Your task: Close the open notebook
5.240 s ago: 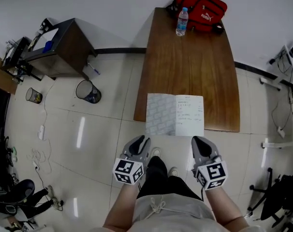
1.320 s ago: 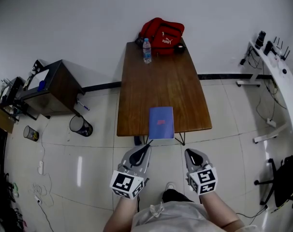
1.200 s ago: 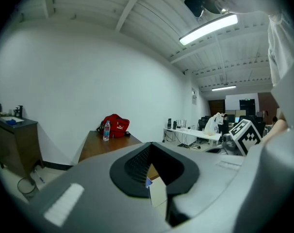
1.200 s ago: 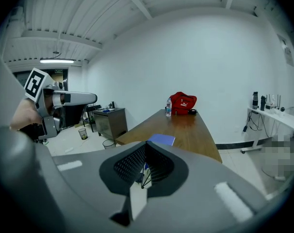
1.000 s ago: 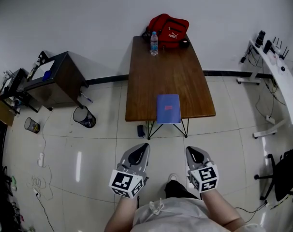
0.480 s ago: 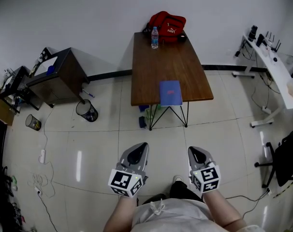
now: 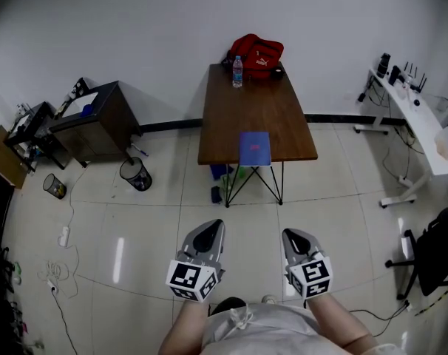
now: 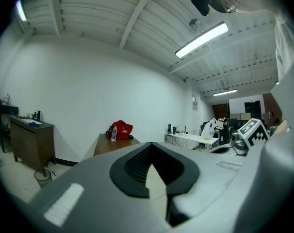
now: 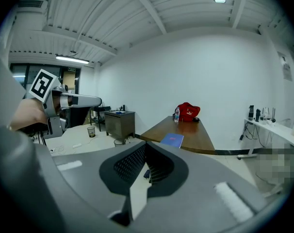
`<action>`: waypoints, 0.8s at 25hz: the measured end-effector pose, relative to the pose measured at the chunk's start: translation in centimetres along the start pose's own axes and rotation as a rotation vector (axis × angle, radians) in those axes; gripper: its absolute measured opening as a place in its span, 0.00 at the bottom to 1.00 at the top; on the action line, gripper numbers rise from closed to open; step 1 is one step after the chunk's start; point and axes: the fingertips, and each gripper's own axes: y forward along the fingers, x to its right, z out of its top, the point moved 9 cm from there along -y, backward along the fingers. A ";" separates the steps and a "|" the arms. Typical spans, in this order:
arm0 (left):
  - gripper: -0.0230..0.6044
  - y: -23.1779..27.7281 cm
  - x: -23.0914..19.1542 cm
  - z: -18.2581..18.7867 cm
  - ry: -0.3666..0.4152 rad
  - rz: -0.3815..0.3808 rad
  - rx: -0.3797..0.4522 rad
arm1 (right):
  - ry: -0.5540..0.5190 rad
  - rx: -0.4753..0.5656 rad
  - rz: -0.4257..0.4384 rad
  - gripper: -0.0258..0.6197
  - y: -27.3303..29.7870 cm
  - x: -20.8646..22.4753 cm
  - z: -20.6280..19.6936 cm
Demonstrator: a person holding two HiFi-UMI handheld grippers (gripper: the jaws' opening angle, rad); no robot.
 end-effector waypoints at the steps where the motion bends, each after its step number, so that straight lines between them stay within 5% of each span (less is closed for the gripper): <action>1: 0.05 0.0 0.7 -0.1 -0.001 0.009 0.002 | -0.005 0.004 0.008 0.05 -0.5 0.3 0.0; 20: 0.05 1.0 8.2 -2.5 -0.012 0.038 -0.021 | -0.021 0.053 0.016 0.05 -5.8 4.2 -1.3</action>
